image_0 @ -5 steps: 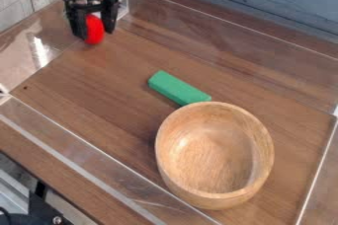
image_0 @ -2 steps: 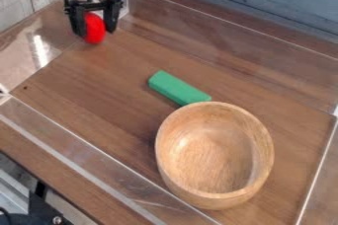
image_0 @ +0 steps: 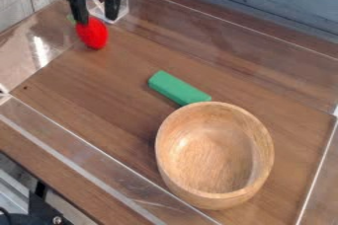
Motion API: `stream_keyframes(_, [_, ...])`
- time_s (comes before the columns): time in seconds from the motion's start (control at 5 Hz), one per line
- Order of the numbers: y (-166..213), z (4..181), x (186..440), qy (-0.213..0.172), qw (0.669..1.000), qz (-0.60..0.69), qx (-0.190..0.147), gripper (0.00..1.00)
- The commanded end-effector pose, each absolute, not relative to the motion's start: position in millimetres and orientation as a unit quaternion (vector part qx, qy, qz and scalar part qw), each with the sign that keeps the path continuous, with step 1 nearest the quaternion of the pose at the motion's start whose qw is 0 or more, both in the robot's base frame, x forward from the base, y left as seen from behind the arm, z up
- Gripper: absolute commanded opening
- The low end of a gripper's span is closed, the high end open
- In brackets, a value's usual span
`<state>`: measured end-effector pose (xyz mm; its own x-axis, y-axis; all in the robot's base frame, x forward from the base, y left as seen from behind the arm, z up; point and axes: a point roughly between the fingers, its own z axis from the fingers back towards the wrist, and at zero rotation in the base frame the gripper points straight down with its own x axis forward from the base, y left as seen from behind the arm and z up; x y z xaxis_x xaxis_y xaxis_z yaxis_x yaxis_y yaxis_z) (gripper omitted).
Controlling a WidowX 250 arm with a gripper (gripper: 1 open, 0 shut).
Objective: Move the red object to the left side of the table
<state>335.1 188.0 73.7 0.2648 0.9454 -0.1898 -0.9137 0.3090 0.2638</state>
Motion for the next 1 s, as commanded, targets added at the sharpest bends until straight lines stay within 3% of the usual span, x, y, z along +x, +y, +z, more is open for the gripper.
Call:
stream_keyframes(0.0, [175.1,117.7,343.7,0.111,0.775,0.622,0.030,0.00])
stream_keyframes(0.2, [163.3,120.5,345.5,0.119,0.744,0.658,0.019,1.00])
stream_keyframes(0.6, [163.9,127.9,351.0,0.125,0.754,0.644,0.021,1.00])
stream_keyframes(0.8, [159.8,116.1,349.2,0.128,0.756,0.642,0.023,1.00])
